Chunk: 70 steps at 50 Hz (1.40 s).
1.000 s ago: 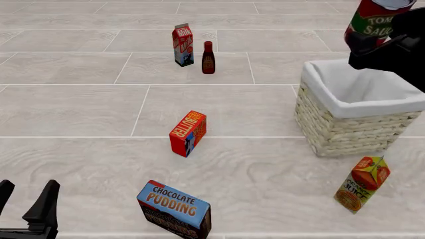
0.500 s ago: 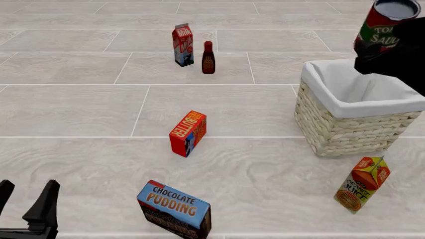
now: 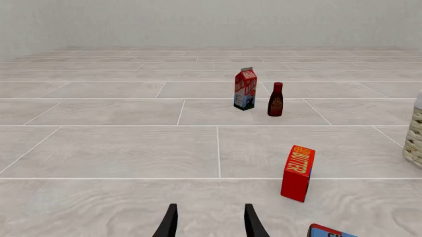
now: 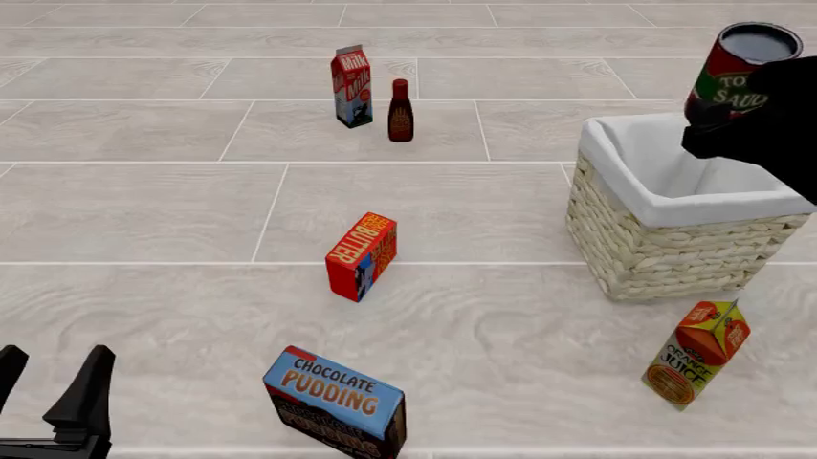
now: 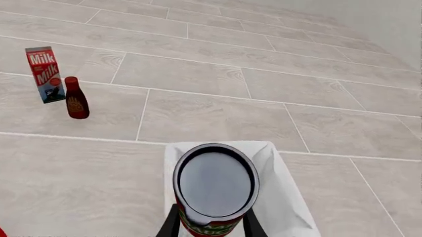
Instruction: Pick the tomato sauce and place it in the basket.
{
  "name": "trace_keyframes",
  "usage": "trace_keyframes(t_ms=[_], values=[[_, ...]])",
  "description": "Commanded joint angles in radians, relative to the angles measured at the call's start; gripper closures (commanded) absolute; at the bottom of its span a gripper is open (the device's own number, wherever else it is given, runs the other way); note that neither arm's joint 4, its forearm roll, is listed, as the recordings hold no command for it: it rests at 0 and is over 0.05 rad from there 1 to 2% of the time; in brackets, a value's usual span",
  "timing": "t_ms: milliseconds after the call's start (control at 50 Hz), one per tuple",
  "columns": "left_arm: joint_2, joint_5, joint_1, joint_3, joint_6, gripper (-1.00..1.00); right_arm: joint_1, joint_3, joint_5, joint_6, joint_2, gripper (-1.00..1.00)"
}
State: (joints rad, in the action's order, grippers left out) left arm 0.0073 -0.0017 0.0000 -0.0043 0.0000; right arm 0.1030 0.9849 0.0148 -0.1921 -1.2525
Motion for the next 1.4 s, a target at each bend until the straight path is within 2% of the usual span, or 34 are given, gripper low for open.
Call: trace_keyframes(t_ms=[20,1400], values=[[0.0,0.0,0.0,0.0,0.0,-1.0,0.015,-0.005,0.016,0.025,-0.03,1.0],[0.0,0.0,0.0,0.0,0.0,-1.0,0.067,0.016,0.047,0.026,-0.167,1.0]])
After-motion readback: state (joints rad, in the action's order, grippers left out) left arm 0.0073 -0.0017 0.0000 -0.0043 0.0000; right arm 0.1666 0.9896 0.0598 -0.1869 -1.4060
